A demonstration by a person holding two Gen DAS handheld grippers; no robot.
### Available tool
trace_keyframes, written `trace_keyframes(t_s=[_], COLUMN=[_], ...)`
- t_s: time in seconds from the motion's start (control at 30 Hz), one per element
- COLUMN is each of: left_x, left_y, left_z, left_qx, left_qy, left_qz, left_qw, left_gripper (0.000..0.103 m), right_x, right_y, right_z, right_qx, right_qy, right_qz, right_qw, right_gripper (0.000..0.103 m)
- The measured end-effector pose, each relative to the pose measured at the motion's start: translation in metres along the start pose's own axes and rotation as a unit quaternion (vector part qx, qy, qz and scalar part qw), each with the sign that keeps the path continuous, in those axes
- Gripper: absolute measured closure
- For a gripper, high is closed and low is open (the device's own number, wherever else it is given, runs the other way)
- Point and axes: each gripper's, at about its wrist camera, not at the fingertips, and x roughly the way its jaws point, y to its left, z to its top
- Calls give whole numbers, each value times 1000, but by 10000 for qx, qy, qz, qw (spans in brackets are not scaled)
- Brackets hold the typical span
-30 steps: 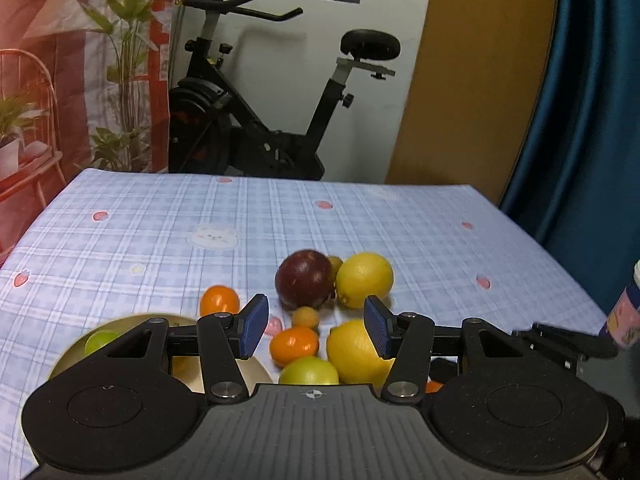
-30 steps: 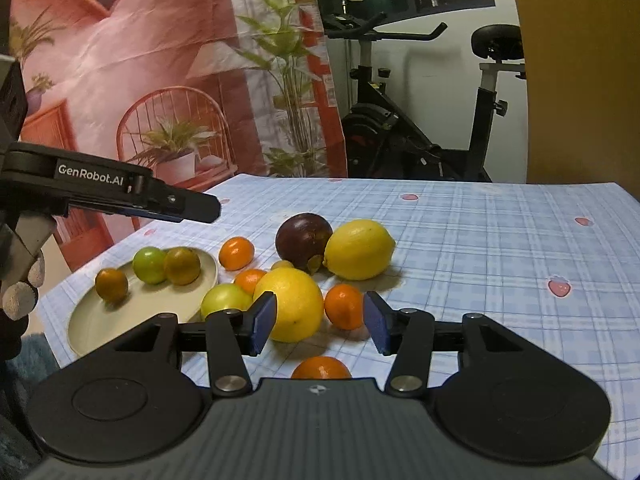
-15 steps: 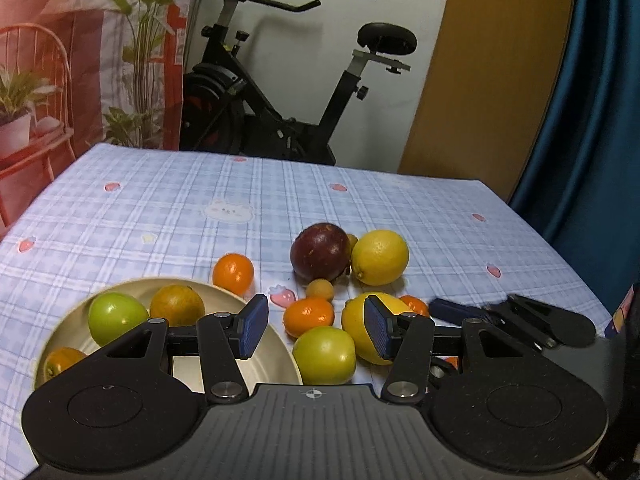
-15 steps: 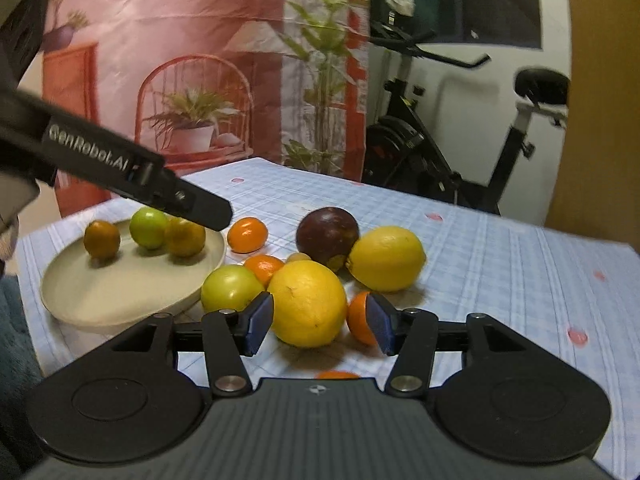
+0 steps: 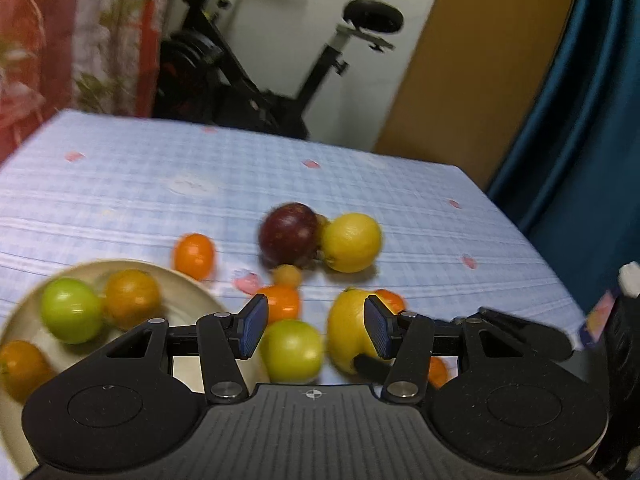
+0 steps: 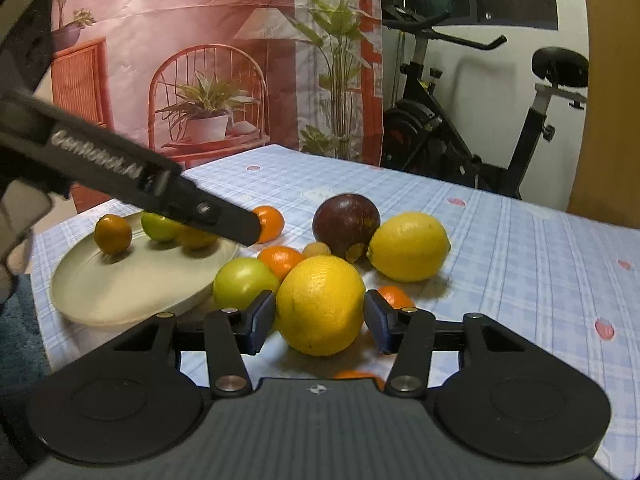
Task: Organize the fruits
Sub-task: 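Withdraw both grippers and move the left gripper toward the remaining fruit, then close the left gripper around the yellow lemon and lift it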
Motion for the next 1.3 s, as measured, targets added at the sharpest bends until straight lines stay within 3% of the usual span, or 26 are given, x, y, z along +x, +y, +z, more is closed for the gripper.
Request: trace_keyframes(t_s=[0.2,0.57,1.1,1.3], left_x=[28,53,45,30], left_y=[-13,-17,-30,-31], left_z=[8,4,-5,3], left_qx=[20,51,518,477], left_qy=[436,757,584,321], left_qz=[-429,-435,-307,-429], left_qw=[9981,9962,9965,9974], left_gripper=[47,48,48,48], right_x=[-6,-9,-3,-16], right_y=[-3,-4,-17,-12], right_z=[-2,-3,-3,4], right_qx=[132,238,593,502], right_qy=[63,92,236,-21], right_qz=[65,168,393,310], right_qw=[9999,9995,9972,9983], right_gripper=[53,55,49,50])
